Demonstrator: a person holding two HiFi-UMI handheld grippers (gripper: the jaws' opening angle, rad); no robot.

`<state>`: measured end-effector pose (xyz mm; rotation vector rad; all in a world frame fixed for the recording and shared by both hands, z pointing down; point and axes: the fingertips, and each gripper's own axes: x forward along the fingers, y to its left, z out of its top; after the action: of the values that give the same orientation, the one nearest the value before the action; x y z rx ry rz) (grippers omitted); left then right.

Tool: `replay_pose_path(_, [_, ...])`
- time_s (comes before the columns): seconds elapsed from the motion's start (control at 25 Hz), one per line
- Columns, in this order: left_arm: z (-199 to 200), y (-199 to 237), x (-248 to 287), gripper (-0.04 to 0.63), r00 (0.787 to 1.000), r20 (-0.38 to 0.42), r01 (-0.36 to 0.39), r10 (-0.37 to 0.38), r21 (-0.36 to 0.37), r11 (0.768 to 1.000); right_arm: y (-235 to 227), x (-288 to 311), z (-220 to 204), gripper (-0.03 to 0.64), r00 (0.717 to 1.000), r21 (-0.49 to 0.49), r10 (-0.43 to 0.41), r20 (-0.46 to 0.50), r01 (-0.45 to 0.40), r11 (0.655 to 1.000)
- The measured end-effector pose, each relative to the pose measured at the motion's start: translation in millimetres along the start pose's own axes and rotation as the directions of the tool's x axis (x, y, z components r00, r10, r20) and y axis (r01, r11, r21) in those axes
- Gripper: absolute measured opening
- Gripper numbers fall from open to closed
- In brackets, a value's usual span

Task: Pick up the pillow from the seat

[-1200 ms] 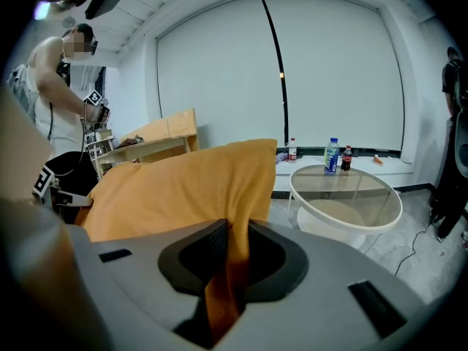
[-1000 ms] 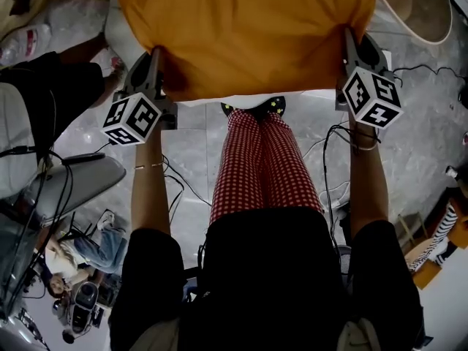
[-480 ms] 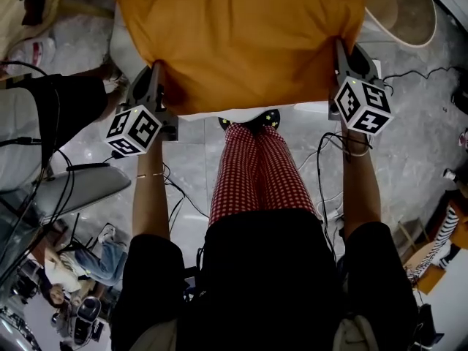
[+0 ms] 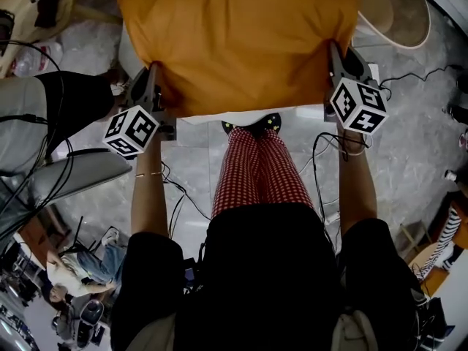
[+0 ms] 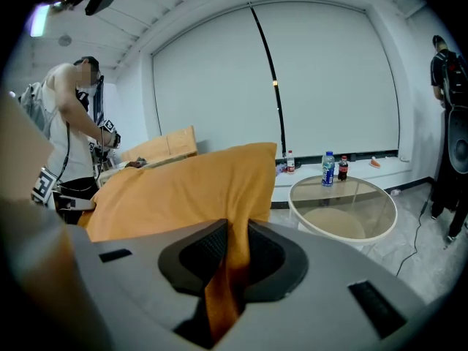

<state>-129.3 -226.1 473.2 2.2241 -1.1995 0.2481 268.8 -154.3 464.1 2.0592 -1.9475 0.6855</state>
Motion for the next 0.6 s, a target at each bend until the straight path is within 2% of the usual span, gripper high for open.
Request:
replay_pose_path(0.28, [24.4, 2.5, -18.6, 0.023, 1.0, 0.012, 0.02, -0.02, -0.022, 1.0, 17.7, -8.8, 22.6, 0.084, 1.0, -0.004, -0.011, 0.004, 0.011, 1.0])
replay_pose_path(0.48, [45.3, -34.4, -36.6, 0.023, 0.999, 0.033, 0.04, -0.039, -0.007, 0.999, 5.5, -43.5, 52.8, 0.084, 0.999, -0.005, -0.01, 0.033, 0.01, 1.0])
replay_pose_path(0.6, [48.7, -27.4, -29.1, 0.023, 0.998, 0.033, 0.049, -0.048, -0.018, 0.999, 6.8, -35.3, 53.0, 0.084, 0.999, 0.006, -0.017, 0.029, 0.017, 1.0])
